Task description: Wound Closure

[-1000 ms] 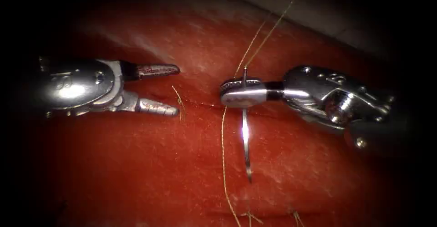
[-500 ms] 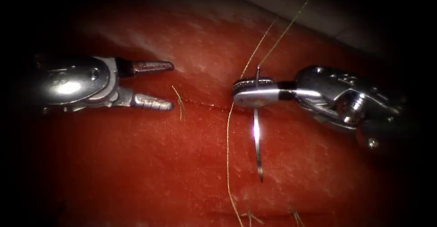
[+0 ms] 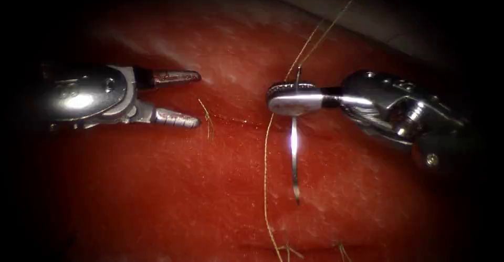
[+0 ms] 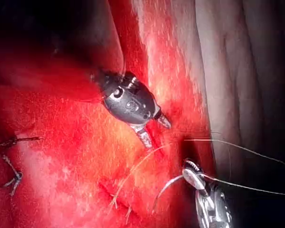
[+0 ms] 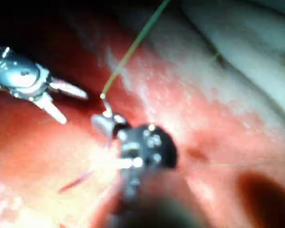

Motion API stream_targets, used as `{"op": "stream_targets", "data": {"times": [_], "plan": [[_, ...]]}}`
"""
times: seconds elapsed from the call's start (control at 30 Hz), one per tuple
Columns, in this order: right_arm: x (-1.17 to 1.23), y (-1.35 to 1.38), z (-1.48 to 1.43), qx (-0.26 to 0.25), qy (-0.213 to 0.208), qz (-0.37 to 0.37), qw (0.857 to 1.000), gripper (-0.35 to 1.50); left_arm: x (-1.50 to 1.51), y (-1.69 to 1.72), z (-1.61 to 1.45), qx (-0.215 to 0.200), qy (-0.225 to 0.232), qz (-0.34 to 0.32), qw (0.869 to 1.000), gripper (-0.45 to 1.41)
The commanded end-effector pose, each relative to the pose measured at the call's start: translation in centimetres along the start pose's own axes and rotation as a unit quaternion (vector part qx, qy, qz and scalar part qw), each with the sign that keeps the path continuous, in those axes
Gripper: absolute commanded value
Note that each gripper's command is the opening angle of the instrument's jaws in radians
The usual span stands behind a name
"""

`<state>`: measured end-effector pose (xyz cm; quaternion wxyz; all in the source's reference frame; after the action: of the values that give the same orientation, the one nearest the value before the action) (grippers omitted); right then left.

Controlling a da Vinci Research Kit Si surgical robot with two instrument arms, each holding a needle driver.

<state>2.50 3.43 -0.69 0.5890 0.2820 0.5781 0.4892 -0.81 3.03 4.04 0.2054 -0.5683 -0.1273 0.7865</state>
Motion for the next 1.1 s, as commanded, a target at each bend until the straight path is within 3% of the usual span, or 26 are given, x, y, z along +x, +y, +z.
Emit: {"op": "stream_targets", "data": {"times": [0.03,0.23,0.43,0.7,0.87,0.9,1.1], "plan": [[0.03,0.01,0.09,-0.004,0.005,0.009,1.0,-0.35,-0.05,0.03,0.07,-0.014,0.002,0.006,1.0,0.32],[0.08,0.17,0.01,-0.048,0.016,0.019,0.999,-0.35,-0.08,0.14,0.31,-0.016,-0.021,0.019,0.999,0.21],[0.09,0.5,0.0,-0.103,0.046,-0.047,0.992,-0.35,-0.21,0.16,0.49,-0.012,-0.023,0.026,0.999,0.2],[-0.21,0.97,0.21,-0.151,0.085,-0.07,0.982,-0.35,-0.38,0.29,0.7,-0.022,-0.03,0.019,0.999,0.17],[-0.22,1.12,0.37,-0.132,0.094,-0.147,0.976,-0.35,-0.54,0.42,0.85,-0.032,-0.057,0.02,0.998,0.16],[-0.22,1.16,0.44,-0.121,0.095,-0.193,0.969,-0.35,-0.61,0.46,0.93,-0.033,-0.069,0.019,0.997,0.16],[-0.22,1.2,0.53,-0.091,0.089,-0.301,0.945,-0.35,-0.82,0.55,1.13,-0.042,-0.095,0.005,0.995,0.17]]}}
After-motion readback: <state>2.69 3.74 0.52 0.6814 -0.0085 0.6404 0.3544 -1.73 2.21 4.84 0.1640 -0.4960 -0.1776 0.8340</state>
